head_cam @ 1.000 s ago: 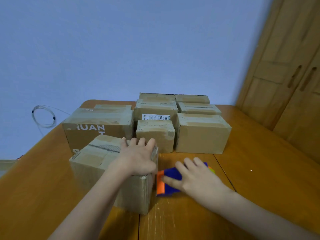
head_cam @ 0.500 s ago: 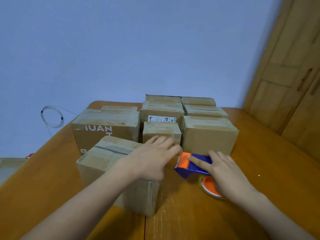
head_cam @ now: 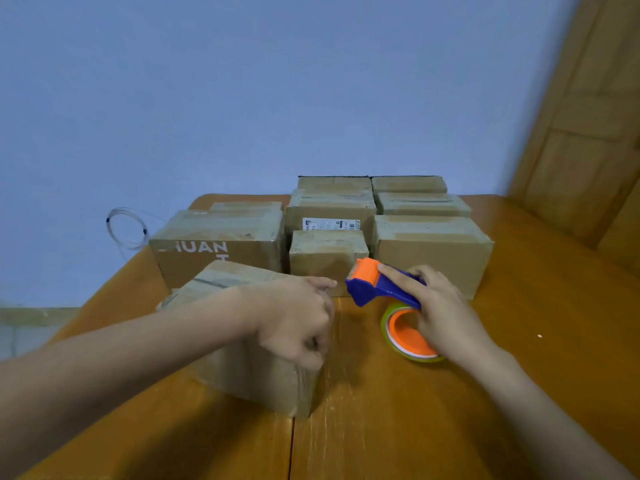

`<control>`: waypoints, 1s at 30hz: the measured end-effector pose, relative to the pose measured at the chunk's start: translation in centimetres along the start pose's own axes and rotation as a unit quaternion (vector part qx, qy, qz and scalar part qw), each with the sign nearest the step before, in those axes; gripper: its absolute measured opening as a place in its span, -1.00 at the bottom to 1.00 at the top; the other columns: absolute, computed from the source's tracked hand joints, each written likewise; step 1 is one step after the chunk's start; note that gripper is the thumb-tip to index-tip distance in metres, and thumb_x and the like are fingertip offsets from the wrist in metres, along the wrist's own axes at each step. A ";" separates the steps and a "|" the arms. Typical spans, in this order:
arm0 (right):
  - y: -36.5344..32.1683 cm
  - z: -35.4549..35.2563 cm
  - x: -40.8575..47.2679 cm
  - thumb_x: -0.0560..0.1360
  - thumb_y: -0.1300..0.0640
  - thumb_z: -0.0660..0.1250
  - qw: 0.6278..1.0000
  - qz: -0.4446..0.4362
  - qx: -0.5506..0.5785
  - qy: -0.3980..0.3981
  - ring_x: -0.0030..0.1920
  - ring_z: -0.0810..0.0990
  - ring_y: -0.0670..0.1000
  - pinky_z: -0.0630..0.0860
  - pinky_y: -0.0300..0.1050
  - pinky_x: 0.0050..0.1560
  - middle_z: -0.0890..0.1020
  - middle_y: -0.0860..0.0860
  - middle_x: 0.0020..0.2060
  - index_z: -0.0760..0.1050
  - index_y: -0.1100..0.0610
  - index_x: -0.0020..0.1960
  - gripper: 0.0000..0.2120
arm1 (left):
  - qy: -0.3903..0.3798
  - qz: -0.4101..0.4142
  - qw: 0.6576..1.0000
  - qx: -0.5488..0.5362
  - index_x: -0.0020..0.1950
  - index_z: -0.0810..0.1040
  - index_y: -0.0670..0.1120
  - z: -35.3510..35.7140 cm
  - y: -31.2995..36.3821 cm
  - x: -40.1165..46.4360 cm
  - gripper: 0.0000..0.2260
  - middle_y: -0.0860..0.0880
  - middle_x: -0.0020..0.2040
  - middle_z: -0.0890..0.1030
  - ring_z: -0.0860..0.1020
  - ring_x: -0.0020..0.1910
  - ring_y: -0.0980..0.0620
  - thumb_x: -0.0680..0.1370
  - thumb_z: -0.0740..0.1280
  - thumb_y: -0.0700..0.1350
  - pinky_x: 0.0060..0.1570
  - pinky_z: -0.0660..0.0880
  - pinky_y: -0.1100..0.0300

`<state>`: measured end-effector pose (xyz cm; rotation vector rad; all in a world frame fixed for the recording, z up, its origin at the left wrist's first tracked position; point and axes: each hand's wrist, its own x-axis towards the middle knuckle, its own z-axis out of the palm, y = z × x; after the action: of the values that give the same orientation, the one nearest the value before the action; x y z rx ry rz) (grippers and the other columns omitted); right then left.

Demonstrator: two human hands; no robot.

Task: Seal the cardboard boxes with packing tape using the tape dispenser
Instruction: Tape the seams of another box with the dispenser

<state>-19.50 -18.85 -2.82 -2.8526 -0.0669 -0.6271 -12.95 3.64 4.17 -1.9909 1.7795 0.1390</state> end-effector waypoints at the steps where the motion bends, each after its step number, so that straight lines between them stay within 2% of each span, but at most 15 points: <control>1: 0.2 0.5 -0.1 0.44 0.43 0.26 1.000 -0.002 0.010 0.001 0.09 0.41 0.11 0.30 -0.11 0.04 0.43 0.04 0.13 0.18 -0.18 0.49 -0.21 | -0.002 0.003 1.000 -0.001 0.03 0.67 0.07 0.1 0.0 0.1 -0.29 0.10 0.07 0.64 0.39 0.31 0.13 0.32 -0.20 0.25 0.48 -0.29 0.01; 4: 0.2 1.3 -0.5 0.45 0.42 0.24 0.999 -0.007 0.037 -0.005 0.11 0.39 0.07 0.31 -0.14 0.07 0.40 0.02 0.13 0.14 -0.21 0.49 -0.21 | -0.007 0.003 1.000 -0.007 0.01 0.66 0.07 0.1 0.1 0.3 -0.31 0.09 0.04 0.64 0.40 0.31 0.12 0.31 -0.19 0.26 0.48 -0.31 0.01; 9: 0.7 1.5 -0.6 0.49 0.40 0.26 0.998 0.002 0.054 -0.013 0.15 0.36 0.01 0.27 -0.22 0.05 0.38 0.00 0.17 0.09 -0.21 0.50 -0.22 | -0.038 0.026 0.996 0.078 0.08 0.63 0.04 0.4 -0.4 1.1 -0.25 0.05 0.15 0.61 0.39 0.32 0.10 0.29 -0.23 0.28 0.44 -0.34 0.00; 12: 1.0 1.5 -0.5 0.48 0.40 0.26 0.998 0.007 0.064 -0.014 0.17 0.36 0.01 0.34 -0.18 0.11 0.38 0.00 0.19 0.09 -0.21 0.50 -0.21 | -0.033 0.041 0.997 0.061 0.05 0.65 0.02 0.4 -0.7 0.9 -0.28 0.06 0.14 0.62 0.39 0.34 0.11 0.33 -0.22 0.26 0.44 -0.38 0.03; 16: 0.9 1.6 -0.5 0.50 0.37 0.29 0.997 0.004 0.074 -0.019 0.19 0.33 -0.02 0.31 -0.25 0.08 0.37 -0.01 0.22 0.07 -0.20 0.51 -0.22 | -0.001 0.058 0.998 0.037 -0.02 0.67 0.05 0.6 -0.9 0.8 -0.36 0.11 0.07 0.66 0.35 0.38 0.13 0.37 -0.15 0.23 0.41 -0.46 -0.02; 21: 1.1 1.8 -0.5 0.50 0.36 0.30 0.997 0.008 0.075 -0.028 0.19 0.33 -0.04 0.33 -0.26 0.07 0.36 -0.03 0.22 0.04 -0.22 0.51 -0.21 | -0.016 0.053 0.998 0.040 0.04 0.66 0.06 0.9 -1.1 1.0 -0.33 0.15 0.16 0.62 0.22 0.48 0.13 0.35 -0.17 0.25 0.40 -0.47 -0.03; 24: 1.2 1.7 -0.3 0.50 0.36 0.30 0.997 0.005 0.077 -0.030 0.18 0.34 -0.04 0.34 -0.26 0.06 0.37 -0.02 0.22 0.05 -0.22 0.51 -0.21 | -0.013 0.060 0.998 0.021 0.05 0.67 0.07 0.9 -1.0 0.8 -0.33 0.16 0.15 0.62 0.33 0.39 0.16 0.35 -0.16 0.25 0.44 -0.37 0.06; 27: 1.1 1.5 -0.1 0.49 0.38 0.29 0.996 0.002 0.083 -0.019 0.17 0.34 -0.03 0.35 -0.23 0.07 0.38 -0.02 0.20 0.05 -0.23 0.50 -0.19 | -0.003 0.041 0.999 -0.017 -0.05 0.68 0.07 0.8 -0.6 1.0 -0.36 0.15 0.02 0.66 0.47 0.19 0.18 0.33 -0.15 0.24 0.46 -0.21 0.13; 30: 1.0 1.3 -0.2 0.49 0.39 0.29 0.995 0.003 0.094 -0.017 0.17 0.34 -0.03 0.36 -0.22 0.07 0.39 -0.02 0.19 0.07 -0.23 0.50 -0.19 | 0.012 0.027 0.999 -0.021 -0.16 0.67 0.03 0.6 -0.3 1.4 -0.38 0.13 -0.08 0.67 0.51 0.08 0.18 0.35 -0.16 0.24 0.46 -0.15 0.11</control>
<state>-19.07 -19.53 -4.29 -2.6817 -0.1176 -0.5403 -12.33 2.63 3.15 -1.9824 1.8620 0.1721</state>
